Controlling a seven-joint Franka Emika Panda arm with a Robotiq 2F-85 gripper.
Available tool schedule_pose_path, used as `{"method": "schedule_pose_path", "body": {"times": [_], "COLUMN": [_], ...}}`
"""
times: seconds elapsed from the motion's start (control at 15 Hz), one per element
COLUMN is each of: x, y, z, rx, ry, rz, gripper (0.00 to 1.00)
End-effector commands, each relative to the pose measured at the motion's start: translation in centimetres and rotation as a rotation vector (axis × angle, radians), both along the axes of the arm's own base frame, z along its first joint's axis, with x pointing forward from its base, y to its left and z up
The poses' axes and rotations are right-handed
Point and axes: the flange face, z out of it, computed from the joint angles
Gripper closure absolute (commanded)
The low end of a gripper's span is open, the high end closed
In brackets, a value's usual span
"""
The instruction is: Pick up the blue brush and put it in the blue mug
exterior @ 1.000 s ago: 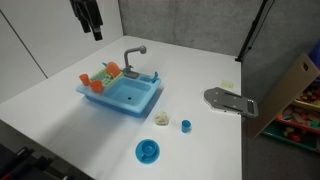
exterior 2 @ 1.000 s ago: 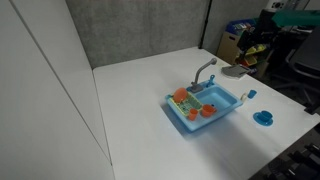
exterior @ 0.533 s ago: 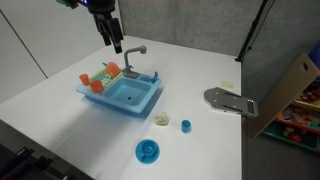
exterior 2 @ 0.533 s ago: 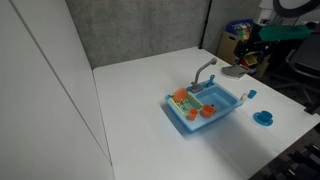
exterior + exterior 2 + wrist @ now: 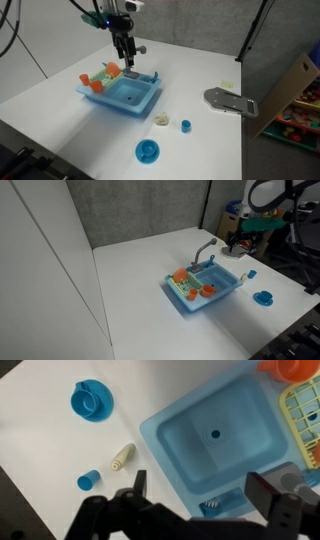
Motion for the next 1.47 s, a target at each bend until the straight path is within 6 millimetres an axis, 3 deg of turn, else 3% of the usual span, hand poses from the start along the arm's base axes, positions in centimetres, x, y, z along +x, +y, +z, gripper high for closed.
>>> {"method": "schedule_pose_path", "body": {"times": [0.0, 0.13, 0.2, 0.6, 1.0, 1.4], "x": [2.4, 3.0, 1.9, 1.9, 2.2, 4.0], "y": [-0.6, -0.6, -0.5, -0.4, -1.0, -2.2], "z": [-0.6, -0.5, -1.2, -1.5, -2.6, -4.9], "rx": [0.016, 0.016, 0.006, 0.004, 0.007, -0.003], "ry": [0.042, 0.052, 0.039, 0.045, 0.067, 0.046], "rz": [-0.016, -0.028, -0.019, -0.018, 0.168, 0.324], "gripper": [0.0, 0.0, 0.0, 0.0, 0.0, 0.0]}}
